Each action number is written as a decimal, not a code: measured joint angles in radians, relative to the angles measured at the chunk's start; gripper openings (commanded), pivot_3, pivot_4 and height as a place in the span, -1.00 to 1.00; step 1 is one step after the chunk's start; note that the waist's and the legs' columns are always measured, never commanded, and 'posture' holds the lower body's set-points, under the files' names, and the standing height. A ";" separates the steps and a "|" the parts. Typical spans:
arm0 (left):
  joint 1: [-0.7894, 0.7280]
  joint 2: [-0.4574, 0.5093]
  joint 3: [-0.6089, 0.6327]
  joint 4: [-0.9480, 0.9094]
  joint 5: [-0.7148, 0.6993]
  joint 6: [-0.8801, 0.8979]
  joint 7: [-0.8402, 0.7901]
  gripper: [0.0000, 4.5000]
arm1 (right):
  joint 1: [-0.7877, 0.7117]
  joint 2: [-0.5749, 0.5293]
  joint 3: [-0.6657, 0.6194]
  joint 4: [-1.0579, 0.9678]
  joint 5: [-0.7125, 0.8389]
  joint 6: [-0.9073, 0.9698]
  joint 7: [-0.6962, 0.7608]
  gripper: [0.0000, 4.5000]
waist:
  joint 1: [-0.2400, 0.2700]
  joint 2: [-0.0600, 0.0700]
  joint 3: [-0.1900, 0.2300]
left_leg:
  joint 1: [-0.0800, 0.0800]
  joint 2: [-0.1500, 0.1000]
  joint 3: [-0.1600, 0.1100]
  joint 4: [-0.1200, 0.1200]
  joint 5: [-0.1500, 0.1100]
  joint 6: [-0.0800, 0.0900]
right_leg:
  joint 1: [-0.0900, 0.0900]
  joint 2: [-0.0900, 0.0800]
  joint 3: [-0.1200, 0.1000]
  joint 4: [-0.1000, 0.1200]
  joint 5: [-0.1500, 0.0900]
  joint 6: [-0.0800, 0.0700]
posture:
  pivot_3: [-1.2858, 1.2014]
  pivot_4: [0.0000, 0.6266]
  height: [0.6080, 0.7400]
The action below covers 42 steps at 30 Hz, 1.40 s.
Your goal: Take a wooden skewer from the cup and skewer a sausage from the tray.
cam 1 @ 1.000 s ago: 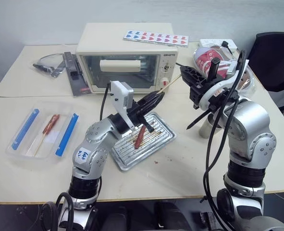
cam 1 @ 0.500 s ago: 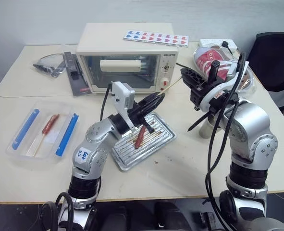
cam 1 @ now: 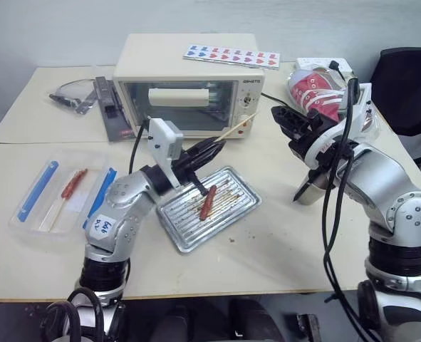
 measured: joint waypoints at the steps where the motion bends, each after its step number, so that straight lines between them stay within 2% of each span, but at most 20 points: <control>1: 0.000 0.023 0.007 0.003 0.000 0.000 -0.009 -1.00 | -0.010 -0.032 0.030 0.001 -0.049 0.038 0.036 -0.17 | -0.001 0.000 0.000 | 0.000 0.000 0.000 0.000 0.000 0.000 | 0.000 0.000 0.000 -0.001 0.000 0.000 | 0.03 -0.52 1.00; 7: 0.000 0.194 0.098 0.008 0.000 0.003 -0.062 -1.00 | -0.028 -0.132 0.228 -0.073 -0.363 0.200 0.264 -0.17 | -0.001 0.000 0.000 | -0.003 0.001 -0.001 0.000 0.000 0.000 | -0.003 0.000 -0.001 -0.001 0.000 0.000 | 0.03 -0.52 1.00; 12: -0.005 0.324 0.154 0.017 -0.014 0.030 -0.130 -1.00 | -0.028 -0.132 0.373 -0.108 -0.565 0.276 0.432 -0.17 | 0.002 0.000 0.000 | -0.006 0.000 -0.003 0.001 0.000 0.000 | -0.004 -0.001 -0.002 -0.001 0.000 0.000 | 0.03 -0.52 1.00; 14: 0.008 0.366 0.185 0.011 -0.041 0.062 -0.161 -1.00 | -0.021 -0.125 0.402 -0.107 -0.609 0.305 0.481 -0.17 | 0.002 0.000 0.000 | -0.006 0.000 -0.003 0.001 0.000 0.000 | -0.004 -0.001 -0.002 -0.002 0.000 0.000 | 0.03 -0.52 1.00; 17: 0.117 0.472 0.243 -0.053 -0.123 0.142 -0.245 -1.00 | 0.020 -0.078 0.407 -0.104 -0.627 0.336 0.561 -0.17 | -0.003 0.000 0.000 | -0.006 0.000 -0.003 0.000 0.000 0.000 | -0.005 -0.001 -0.002 -0.003 0.000 0.000 | 0.03 -0.52 1.00; 23: 0.210 0.575 0.311 -0.102 -0.192 0.202 -0.331 -1.00 | 0.038 0.010 0.425 -0.098 -0.688 0.381 0.659 -0.17 | 0.000 -0.001 0.000 | -0.006 0.000 -0.003 0.001 0.000 0.000 | -0.005 -0.001 -0.002 -0.003 0.000 0.000 | 0.03 -0.52 1.00; 32: 0.201 0.594 0.328 -0.100 -0.203 0.208 -0.341 -1.00 | 0.010 0.157 0.448 0.009 -0.862 0.406 0.695 -0.17 | -0.002 0.000 0.000 | -0.007 -0.001 -0.003 0.000 0.000 0.000 | -0.006 -0.001 -0.002 -0.001 0.000 0.000 | 0.03 -0.52 1.00; 42: 0.201 0.578 0.302 -0.100 -0.199 0.184 -0.341 -1.00 | 0.011 0.188 0.380 0.012 -0.974 0.480 0.703 -0.17 | -0.004 0.000 0.000 | -0.007 -0.001 -0.002 0.000 0.000 0.000 | -0.008 -0.001 -0.002 0.001 0.000 0.000 | 0.03 -0.52 1.00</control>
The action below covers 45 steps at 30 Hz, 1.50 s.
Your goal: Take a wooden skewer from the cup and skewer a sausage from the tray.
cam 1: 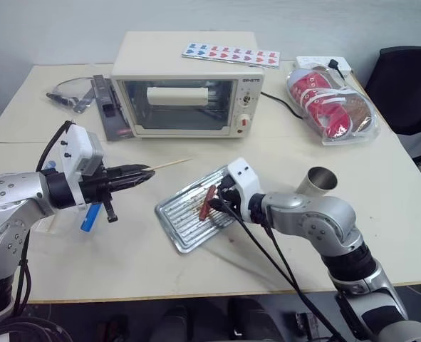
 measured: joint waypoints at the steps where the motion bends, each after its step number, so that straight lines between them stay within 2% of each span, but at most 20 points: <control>1: 0.000 -0.004 -0.003 0.000 0.001 -0.002 0.001 -1.00 | 0.000 0.009 -0.005 0.002 -0.007 0.001 0.001 -0.17 | 0.000 0.000 0.000 | 0.000 0.000 0.000 0.000 0.000 0.000 | 0.000 0.000 0.000 0.000 0.000 0.000 | 0.03 -0.52 1.00; 7: 0.001 -0.012 -0.017 0.000 0.010 -0.015 0.004 -1.00 | 0.003 0.192 -0.145 0.141 0.004 0.024 -0.015 -0.17 | -0.001 0.000 0.000 | 0.000 0.000 0.001 0.000 0.000 0.000 | -0.001 0.000 0.000 0.002 0.000 0.000 | 0.03 -0.52 1.00; 10: 0.005 -0.013 -0.017 0.000 0.014 -0.020 0.009 -1.00 | -0.006 0.218 -0.180 0.177 -0.004 0.043 -0.017 -0.17 | -0.001 0.000 0.000 | 0.000 -0.001 0.001 0.000 0.000 0.000 | -0.001 0.000 0.000 0.002 0.000 0.000 | 0.03 -0.52 1.00; 15: 0.007 -0.013 -0.017 -0.001 0.015 -0.023 0.013 -1.00 | -0.019 0.218 -0.178 0.190 -0.050 0.046 -0.001 -0.17 | -0.002 0.000 0.000 | 0.000 -0.001 0.001 0.000 0.000 0.000 | -0.001 0.000 0.000 0.002 0.000 0.000 | 0.03 -0.52 1.00; 22: 0.019 -0.014 -0.017 -0.003 0.015 -0.024 0.015 -1.00 | -0.017 0.173 -0.056 0.146 -0.153 0.005 0.083 -0.17 | -0.008 0.000 0.000 | 0.000 0.000 0.001 0.000 0.000 -0.001 | -0.002 0.000 0.000 0.003 0.000 0.000 | 0.03 -0.52 1.00; 25: 0.019 -0.016 -0.020 -0.003 0.016 -0.033 0.016 -1.00 | -0.017 0.180 -0.042 0.143 -0.172 0.001 0.101 -0.17 | -0.007 0.000 0.000 | 0.000 0.000 0.001 0.000 0.000 -0.001 | -0.002 0.000 0.000 0.003 0.000 0.000 | 0.03 -0.52 1.00; 28: 0.024 -0.017 -0.034 -0.003 0.018 -0.043 0.015 -1.00 | -0.017 0.201 -0.054 0.140 -0.173 0.009 0.104 0.02 | -0.008 0.000 0.000 | 0.000 -0.001 0.001 0.000 0.000 -0.001 | -0.002 0.000 0.000 0.003 0.000 0.000 | 0.03 -0.52 1.00; 32: 0.041 -0.019 -0.040 -0.004 0.018 -0.053 0.014 -1.00 | -0.012 0.238 -0.082 0.118 -0.173 0.047 0.095 0.45 | -0.008 0.000 0.000 | 0.000 0.000 0.001 0.000 0.000 -0.001 | -0.002 0.000 0.000 0.003 0.000 0.000 | 0.03 -0.52 1.00; 40: 0.044 -0.019 -0.042 -0.004 0.019 -0.073 0.012 -1.00 | -0.009 0.364 -0.210 0.115 -0.170 0.174 0.027 0.45 | -0.008 0.000 0.000 | 0.000 -0.001 0.001 0.000 0.001 -0.001 | -0.003 0.000 0.000 0.004 0.000 0.000 | 0.03 -0.52 1.00; 45: 0.044 -0.019 -0.043 -0.004 0.020 -0.076 0.012 -1.00 | -0.014 0.414 -0.223 0.134 -0.188 0.186 0.017 0.45 | -0.019 0.000 0.000 | 0.000 -0.001 0.001 0.000 0.001 -0.001 | -0.004 0.000 0.000 0.008 0.000 0.000 | 0.03 -0.52 1.00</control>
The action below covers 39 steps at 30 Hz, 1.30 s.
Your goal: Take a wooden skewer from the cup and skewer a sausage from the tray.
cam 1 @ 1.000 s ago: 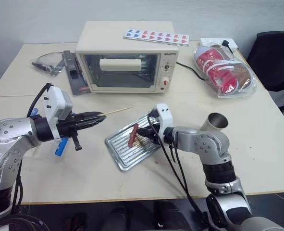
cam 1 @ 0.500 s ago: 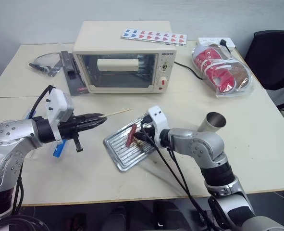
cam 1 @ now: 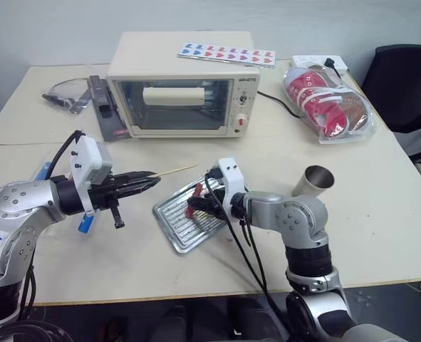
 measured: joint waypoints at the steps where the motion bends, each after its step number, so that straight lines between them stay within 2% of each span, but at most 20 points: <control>1: 0.000 0.000 0.000 0.000 0.000 0.000 0.000 -1.00 | -0.005 0.005 0.003 0.008 -0.007 -0.005 0.000 0.45 | -0.004 0.000 0.000 | 0.000 0.000 0.000 0.000 0.000 0.000 | 0.000 0.000 0.000 0.001 0.000 0.000 | 0.03 -0.52 1.00; 10: 0.000 0.001 0.000 0.001 0.002 -0.001 -0.001 -1.00 | -0.013 0.006 0.072 0.040 -0.059 -0.069 0.028 0.45 | -0.011 0.000 0.000 | 0.000 0.000 0.000 0.000 0.000 -0.001 | -0.003 0.000 0.000 0.005 0.000 0.000 | 0.03 -0.52 1.00; 11: 0.000 0.001 0.000 0.001 0.002 -0.001 -0.001 -1.00 | -0.013 0.006 0.075 0.045 -0.061 -0.075 0.033 0.28 | -0.011 0.000 0.000 | 0.000 0.000 0.000 0.000 0.000 -0.001 | -0.003 0.000 0.000 0.005 0.000 0.000 | 0.03 -0.52 1.00; 12: 0.000 0.001 0.000 0.001 0.002 -0.001 -0.001 -1.00 | -0.013 0.007 0.076 0.048 -0.068 -0.078 0.037 0.22 | -0.011 0.000 0.000 | 0.000 0.000 0.000 0.000 0.000 -0.001 | -0.003 0.000 0.000 0.005 0.000 0.000 | 0.03 -0.52 1.00; 18: -0.001 0.002 0.000 0.001 0.003 -0.001 -0.001 -1.00 | -0.013 0.007 0.097 0.060 -0.085 -0.079 0.067 -0.47 | -0.012 0.000 0.000 | 0.000 0.000 0.000 0.000 0.000 -0.001 | -0.003 0.000 0.000 0.005 0.000 0.000 | 0.03 -0.52 1.00; 35: -0.006 0.002 -0.009 0.004 0.020 -0.009 -0.003 -1.00 | -0.009 0.011 0.103 0.061 -0.096 -0.075 0.098 -0.47 | -0.012 0.000 0.000 | 0.000 0.000 0.000 0.000 0.000 -0.001 | -0.003 0.000 0.000 0.006 0.000 0.000 | 0.03 -0.52 1.00; 39: -0.011 0.001 -0.013 0.008 0.025 -0.016 -0.003 -1.00 | -0.026 -0.042 0.114 0.055 -0.097 -0.068 0.132 -0.47 | -0.011 0.000 0.000 | 0.000 0.000 0.000 0.000 0.000 -0.001 | -0.003 0.000 0.000 0.006 0.000 0.000 | 0.03 -0.52 1.00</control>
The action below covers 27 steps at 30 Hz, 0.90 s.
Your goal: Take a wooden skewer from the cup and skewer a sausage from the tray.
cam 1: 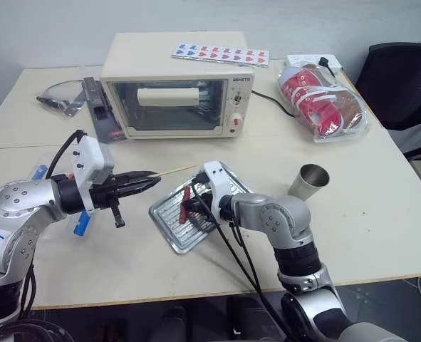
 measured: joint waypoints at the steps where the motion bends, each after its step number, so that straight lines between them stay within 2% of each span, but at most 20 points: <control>1: -0.002 -0.001 -0.003 0.002 0.003 -0.003 0.000 -1.00 | -0.006 -0.027 0.002 -0.008 0.001 0.005 0.016 -0.47 | 0.001 0.000 0.000 | 0.000 0.000 0.000 0.000 0.000 0.000 | 0.000 0.000 0.000 0.000 0.000 0.000 | 0.03 -0.52 1.00; 7: -0.014 -0.025 -0.027 0.035 0.016 -0.027 0.000 -1.00 | -0.086 -0.260 0.070 -0.023 0.013 0.010 0.198 -0.47 | 0.005 0.000 0.000 | 0.000 -0.001 0.000 0.001 0.000 0.000 | 0.000 -0.001 0.000 -0.001 0.000 0.000 | 0.03 -0.52 1.00; 15: -0.032 -0.046 -0.044 0.044 0.034 -0.054 0.000 -1.00 | -0.141 -0.444 0.236 -0.023 -0.041 -0.140 0.415 -0.47 | 0.004 0.000 0.000 | 0.000 -0.001 0.000 0.000 0.000 0.000 | -0.001 -0.001 0.000 -0.001 0.000 0.000 | 0.03 -0.52 1.00; 27: -0.057 -0.067 -0.067 0.075 0.050 -0.069 -0.009 -1.00 | -0.126 -0.453 0.283 -0.007 -0.151 -0.242 0.454 -0.47 | 0.007 0.000 0.000 | -0.001 -0.001 0.000 0.001 0.000 0.000 | -0.001 -0.001 0.000 -0.001 0.000 0.000 | 0.03 -0.52 1.00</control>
